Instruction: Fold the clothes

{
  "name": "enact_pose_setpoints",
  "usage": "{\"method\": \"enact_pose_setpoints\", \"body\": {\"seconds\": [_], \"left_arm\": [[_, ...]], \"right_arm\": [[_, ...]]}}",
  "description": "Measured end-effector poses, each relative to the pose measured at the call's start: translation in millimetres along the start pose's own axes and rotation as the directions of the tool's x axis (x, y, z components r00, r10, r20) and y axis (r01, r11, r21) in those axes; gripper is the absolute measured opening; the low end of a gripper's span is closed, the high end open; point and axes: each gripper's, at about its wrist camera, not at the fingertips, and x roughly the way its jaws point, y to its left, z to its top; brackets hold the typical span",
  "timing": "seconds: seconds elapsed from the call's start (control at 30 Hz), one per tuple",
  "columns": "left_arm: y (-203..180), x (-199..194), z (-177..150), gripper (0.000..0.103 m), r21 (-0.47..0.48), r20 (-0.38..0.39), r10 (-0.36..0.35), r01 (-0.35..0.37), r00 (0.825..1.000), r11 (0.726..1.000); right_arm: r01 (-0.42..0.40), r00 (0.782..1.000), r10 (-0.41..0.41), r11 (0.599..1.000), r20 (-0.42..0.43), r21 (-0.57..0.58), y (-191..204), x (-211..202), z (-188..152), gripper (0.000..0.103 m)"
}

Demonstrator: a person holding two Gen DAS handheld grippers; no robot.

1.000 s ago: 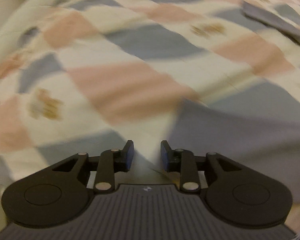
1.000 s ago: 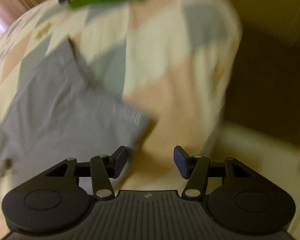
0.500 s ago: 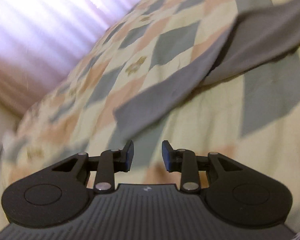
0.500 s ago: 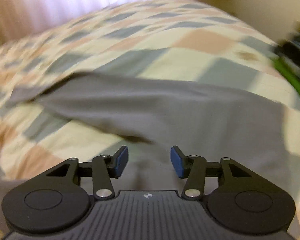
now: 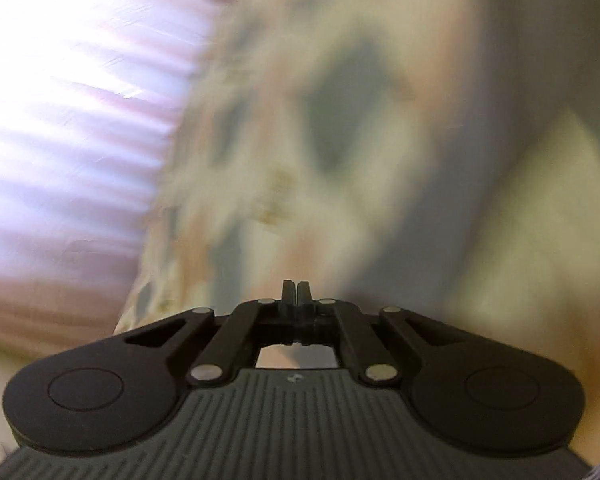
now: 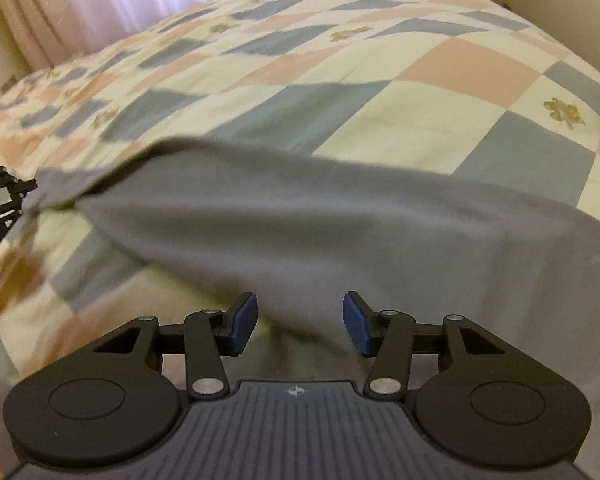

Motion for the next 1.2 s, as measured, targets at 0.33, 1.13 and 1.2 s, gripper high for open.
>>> {"method": "enact_pose_setpoints", "body": {"seconds": [0.33, 1.13, 1.2], "left_arm": [[22, -13, -12, 0.024, 0.007, -0.040, -0.166, 0.166, 0.985, 0.986], [145, 104, -57, 0.025, -0.979, -0.068, -0.449, 0.026, 0.891, 0.200], [121, 110, -79, 0.025, -0.999, 0.038, -0.565, 0.031, 0.824, -0.022]], "right_arm": [[-0.064, 0.998, 0.064, 0.992, 0.000, 0.108, -4, 18, 23, 0.056], [-0.102, 0.994, 0.107, 0.978, -0.017, 0.179, 11, 28, 23, 0.061], [-0.108, 0.994, 0.112, 0.975, -0.013, 0.194, 10, 26, 20, 0.061]]}}
